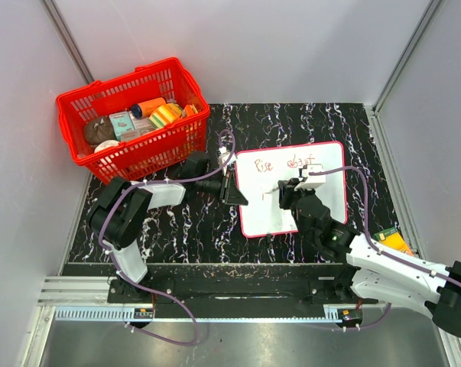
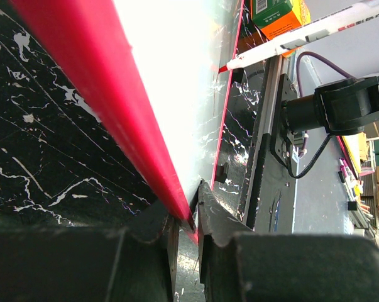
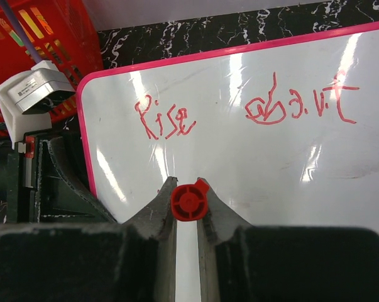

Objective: Write a sentence on the whiteboard
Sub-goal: Write on the whiteboard with the whiteboard.

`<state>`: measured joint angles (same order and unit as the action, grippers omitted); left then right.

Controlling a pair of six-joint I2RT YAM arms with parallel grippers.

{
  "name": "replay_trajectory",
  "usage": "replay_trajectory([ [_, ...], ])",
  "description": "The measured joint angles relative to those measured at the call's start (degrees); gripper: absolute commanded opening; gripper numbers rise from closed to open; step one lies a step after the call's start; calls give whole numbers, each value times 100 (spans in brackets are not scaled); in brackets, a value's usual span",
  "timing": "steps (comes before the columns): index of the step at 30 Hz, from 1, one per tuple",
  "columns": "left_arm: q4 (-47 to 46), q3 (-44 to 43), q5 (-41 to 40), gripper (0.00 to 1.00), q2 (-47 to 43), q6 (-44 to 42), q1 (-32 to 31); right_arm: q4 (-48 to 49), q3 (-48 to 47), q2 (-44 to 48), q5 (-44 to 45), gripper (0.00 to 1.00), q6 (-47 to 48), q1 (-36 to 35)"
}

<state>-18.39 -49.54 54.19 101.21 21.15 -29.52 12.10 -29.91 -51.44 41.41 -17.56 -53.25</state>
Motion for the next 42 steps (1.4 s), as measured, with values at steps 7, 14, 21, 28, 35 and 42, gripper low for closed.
replay_trajectory([
  [7, 0, 0, -2, 0, 0, 0, 0, -144, 0, 83, 168, 0, 42, 0],
  [14, -4, 0, 0, 0, 0, 0, -7, -264, 0, 275, 160, 0, 131, 0],
  [21, -4, -2, 0, 0, 0, -2, -7, -162, -7, 293, 146, 0, 184, 0],
  [28, 24, -17, -11, 0, 0, -11, -11, 92, -63, -50, 111, 0, 214, 0],
  [35, 33, -26, -13, 0, 0, -22, -17, 229, -72, -61, 109, 0, 216, 0],
  [42, 35, -26, -20, 0, 0, -20, -20, 315, -83, -160, 118, 0, 236, 0],
])
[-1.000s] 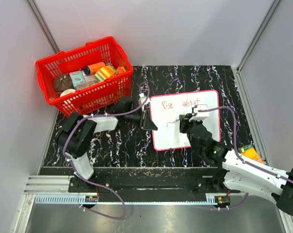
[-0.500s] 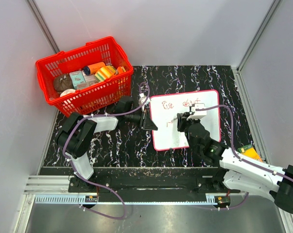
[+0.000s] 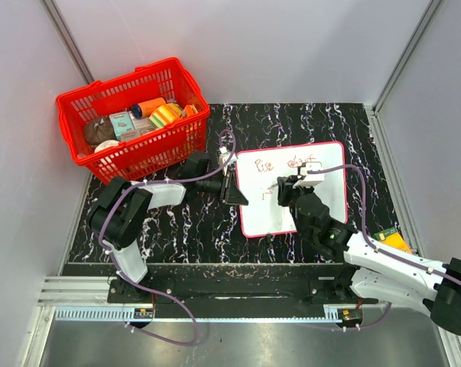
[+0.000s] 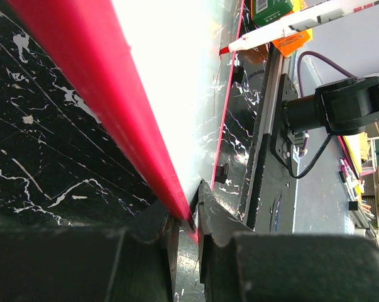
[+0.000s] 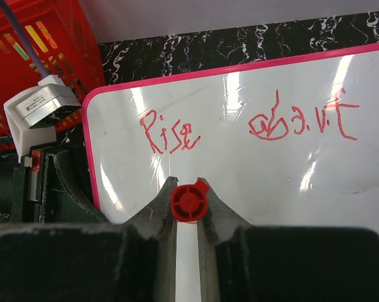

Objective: Write a sentence on the whiteboard
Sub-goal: Write on the whiteboard with the whiteboard.

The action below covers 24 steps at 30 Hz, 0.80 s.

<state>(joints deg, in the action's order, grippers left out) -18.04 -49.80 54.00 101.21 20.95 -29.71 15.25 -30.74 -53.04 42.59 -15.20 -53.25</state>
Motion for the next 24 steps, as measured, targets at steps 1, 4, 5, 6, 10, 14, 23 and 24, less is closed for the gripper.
replay_trajectory([
  [1, 0, 0, 0, 0, 0, 0, 2, 0, 0, 0, 0, 0, 0, 0],
  [4, 2, 0, 0, 0, 0, 0, 0, -9, 0, 0, 0, 0, -7, 0],
  [5, 2, 0, 0, 0, 0, 0, 0, -11, 0, 4, 0, 0, -13, 0],
  [6, 2, 0, 0, 0, 0, 0, 0, -20, 0, 9, 0, 0, -24, 0],
  [10, 0, 0, 0, 0, 0, 0, 0, -140, 4, 55, -9, 0, -94, 0],
  [14, 2, 0, -2, 0, 0, 0, 0, -199, 52, 114, -22, 0, -179, 0],
  [23, 4, 0, -4, 0, 0, 0, 0, -372, 133, 225, -136, 0, -376, 0],
  [24, 7, 0, -7, 0, 0, 2, 0, -404, 140, 238, -155, 0, -396, 0],
])
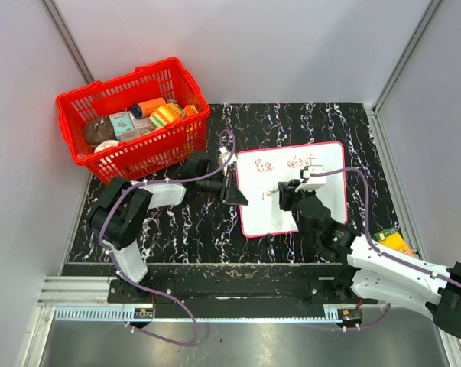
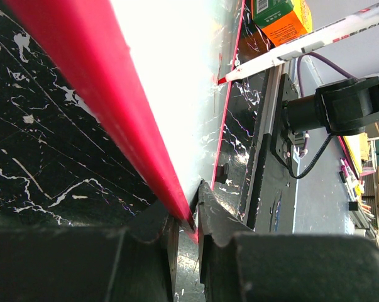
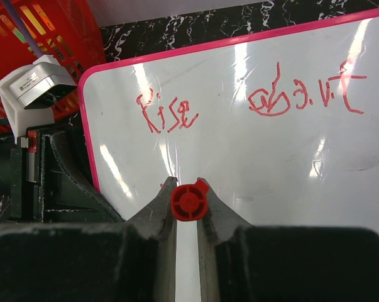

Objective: Write a sentence on the whiteboard
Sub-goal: Write on the whiteboard with the whiteboard.

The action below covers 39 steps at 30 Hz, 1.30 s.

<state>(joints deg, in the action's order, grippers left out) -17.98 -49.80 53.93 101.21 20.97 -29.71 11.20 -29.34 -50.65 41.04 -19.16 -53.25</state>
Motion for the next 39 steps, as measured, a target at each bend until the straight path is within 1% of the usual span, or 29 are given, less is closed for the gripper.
replay_trajectory([
  [19, 4, 0, 0, 0, 0, 0, 0, -289, 57, 166, -9, 0, -138, 0],
  [39, -2, 0, 2, 0, 0, -2, -2, -645, 2, 542, 48, 0, 142, 0],
])
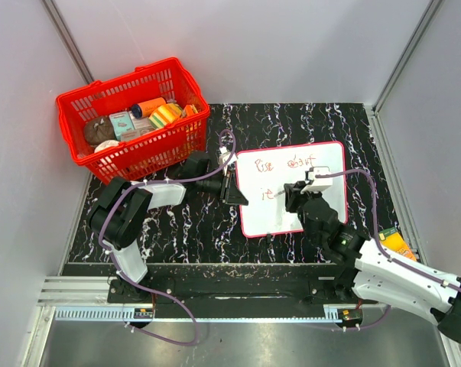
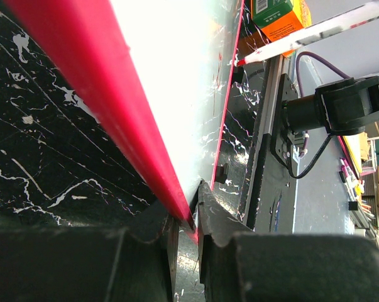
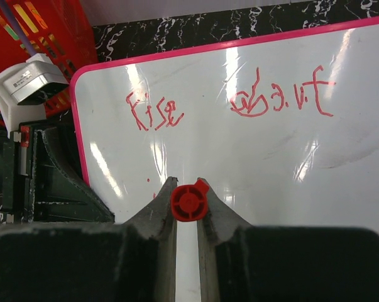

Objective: Write a sentence on the whiteboard
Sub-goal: Write on the whiteboard with the whiteboard.

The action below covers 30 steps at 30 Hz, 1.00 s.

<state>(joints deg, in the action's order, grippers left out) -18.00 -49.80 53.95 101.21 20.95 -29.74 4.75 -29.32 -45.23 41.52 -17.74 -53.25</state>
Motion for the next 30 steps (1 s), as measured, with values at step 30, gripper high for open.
replay_trajectory([
  [30, 0, -2, -2, 0, 0, -4, -2, -640, -501, 632, -1823, 0, 308, 1432],
])
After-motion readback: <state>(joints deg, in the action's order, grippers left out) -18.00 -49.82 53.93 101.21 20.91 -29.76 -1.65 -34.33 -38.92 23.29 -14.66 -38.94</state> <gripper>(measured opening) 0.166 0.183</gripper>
